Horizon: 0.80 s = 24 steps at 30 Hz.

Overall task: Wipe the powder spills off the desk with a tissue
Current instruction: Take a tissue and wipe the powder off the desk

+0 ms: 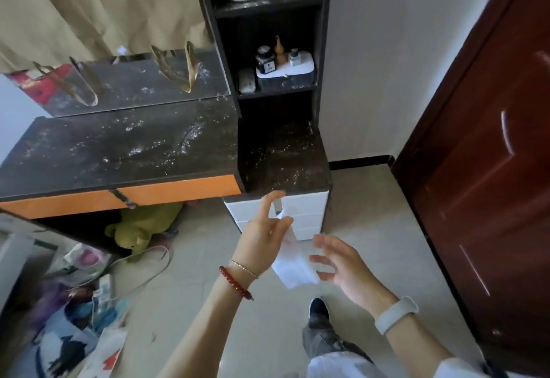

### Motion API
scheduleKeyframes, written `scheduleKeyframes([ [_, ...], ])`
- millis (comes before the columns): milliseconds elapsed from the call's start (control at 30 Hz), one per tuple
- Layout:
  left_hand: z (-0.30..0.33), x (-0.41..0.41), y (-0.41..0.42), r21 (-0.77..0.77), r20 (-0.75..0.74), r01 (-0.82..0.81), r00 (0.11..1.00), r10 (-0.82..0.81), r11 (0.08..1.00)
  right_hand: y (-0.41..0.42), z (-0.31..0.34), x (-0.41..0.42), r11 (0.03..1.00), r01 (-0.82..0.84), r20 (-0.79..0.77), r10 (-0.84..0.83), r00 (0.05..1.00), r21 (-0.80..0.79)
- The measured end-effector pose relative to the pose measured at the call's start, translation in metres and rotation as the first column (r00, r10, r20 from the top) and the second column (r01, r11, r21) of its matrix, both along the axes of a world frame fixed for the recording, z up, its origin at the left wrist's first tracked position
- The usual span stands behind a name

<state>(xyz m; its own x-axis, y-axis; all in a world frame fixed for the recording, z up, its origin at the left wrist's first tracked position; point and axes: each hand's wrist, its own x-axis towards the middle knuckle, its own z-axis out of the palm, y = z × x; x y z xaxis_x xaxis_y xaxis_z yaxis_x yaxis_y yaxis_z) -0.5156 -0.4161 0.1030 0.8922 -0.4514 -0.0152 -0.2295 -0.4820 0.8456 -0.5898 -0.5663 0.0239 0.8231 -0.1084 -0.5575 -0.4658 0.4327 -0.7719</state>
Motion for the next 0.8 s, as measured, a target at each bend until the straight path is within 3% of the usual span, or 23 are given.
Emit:
scheduleKeyframes([
  [67, 0.012, 0.03, -0.013, -0.021, 0.089, 0.068, 0.994, -0.065, 0.997, -0.013, 0.0, 0.031, 0.987, -0.092, -0.076, 0.103, 0.992, 0.133],
  [133, 0.018, 0.059, -0.026, -0.049, 0.11, 0.098, 0.99, -0.092, 0.994, -0.024, 0.002, 0.061, 0.966, -0.186, -0.047, 0.197, 0.979, 0.18],
  [200, 0.02, 0.083, -0.034, -0.053, 0.098, 0.066, 0.993, -0.061, 0.996, -0.034, 0.009, 0.088, 0.972, -0.142, 0.003, 0.144, 0.99, 0.189],
  [300, 0.009, 0.112, -0.033, -0.04, 0.037, -0.058, 0.998, 0.06, 0.998, -0.051, 0.018, 0.122, 0.997, -0.077, 0.061, 0.077, 0.995, -0.001],
  [367, -0.001, 0.125, -0.03, -0.033, -0.026, -0.14, 0.99, 0.139, 0.99, -0.064, 0.019, 0.138, 0.997, -0.07, 0.075, 0.071, 0.995, -0.014],
  [467, -0.016, 0.141, -0.029, -0.083, -0.256, -0.253, 0.94, 0.225, 0.964, -0.077, 0.017, 0.152, 0.959, -0.26, 0.042, 0.265, 0.963, -0.11],
  [533, -0.023, 0.149, -0.03, -0.129, -0.447, -0.257, 0.877, 0.175, 0.958, -0.078, 0.013, 0.159, 0.805, -0.483, -0.069, 0.491, 0.868, -0.345],
  [600, -0.031, 0.158, -0.032, -0.056, -0.444, -0.22, 0.879, 0.174, 0.974, -0.073, 0.005, 0.167, 0.513, -0.605, -0.214, 0.628, 0.748, -0.609],
  [633, -0.034, 0.162, -0.032, 0.041, -0.35, -0.187, 0.917, 0.189, 0.982, -0.07, 0.002, 0.172, 0.392, -0.59, -0.241, 0.65, 0.721, -0.706],
  [700, -0.037, 0.172, -0.032, 0.273, -0.114, -0.11, 0.983, 0.145, 0.956, -0.067, 0.001, 0.18, 0.261, -0.459, -0.204, 0.64, 0.74, -0.849],
  [800, -0.042, 0.191, -0.025, 0.413, 0.063, -0.092, 0.995, 0.072, 0.906, -0.069, 0.005, 0.198, 0.08, -0.195, -0.103, 0.629, 0.771, -0.978],
])
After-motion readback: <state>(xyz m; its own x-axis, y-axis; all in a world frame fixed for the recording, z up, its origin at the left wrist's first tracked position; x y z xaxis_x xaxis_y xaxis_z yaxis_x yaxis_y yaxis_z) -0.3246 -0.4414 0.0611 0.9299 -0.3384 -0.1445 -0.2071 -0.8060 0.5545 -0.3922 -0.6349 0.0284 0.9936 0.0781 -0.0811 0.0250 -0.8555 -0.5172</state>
